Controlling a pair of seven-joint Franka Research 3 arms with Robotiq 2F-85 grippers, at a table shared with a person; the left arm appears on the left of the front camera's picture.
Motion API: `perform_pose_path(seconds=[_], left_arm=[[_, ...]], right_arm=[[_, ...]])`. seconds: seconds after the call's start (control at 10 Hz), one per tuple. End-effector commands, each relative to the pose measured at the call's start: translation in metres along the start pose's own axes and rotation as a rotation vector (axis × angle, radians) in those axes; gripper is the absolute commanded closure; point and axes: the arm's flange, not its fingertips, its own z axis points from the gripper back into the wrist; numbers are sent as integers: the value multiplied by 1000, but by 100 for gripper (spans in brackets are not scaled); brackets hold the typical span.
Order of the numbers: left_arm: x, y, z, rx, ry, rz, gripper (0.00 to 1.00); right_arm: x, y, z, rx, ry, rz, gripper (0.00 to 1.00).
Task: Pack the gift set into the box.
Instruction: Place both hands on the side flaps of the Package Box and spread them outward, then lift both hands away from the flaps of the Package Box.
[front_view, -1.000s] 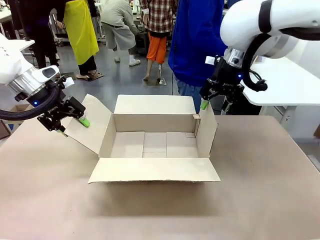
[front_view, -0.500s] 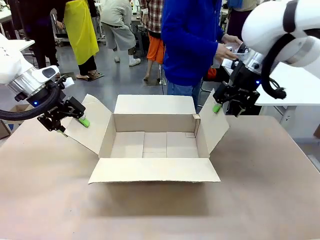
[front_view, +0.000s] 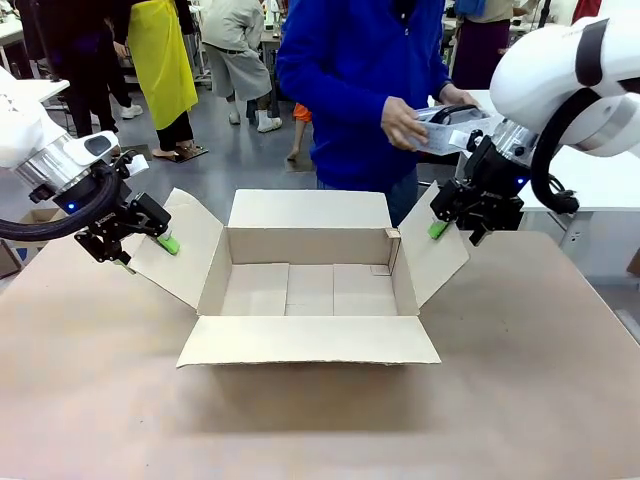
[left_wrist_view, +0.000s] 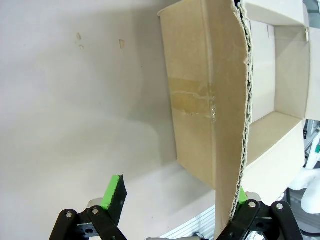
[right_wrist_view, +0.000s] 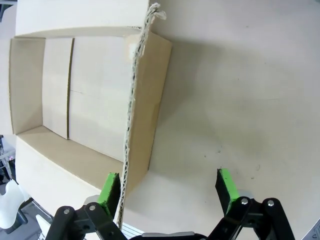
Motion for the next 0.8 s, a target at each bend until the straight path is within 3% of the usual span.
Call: perform_pose_path(seconds=[0.0,0.7], left_arm=[[-2,-1,2,12,0,7,0],[-2,-1,2,12,0,7,0]], right_arm=[[2,-1,6,-2,1,-9,0],[2,-1,6,-2,1,-9,0]])
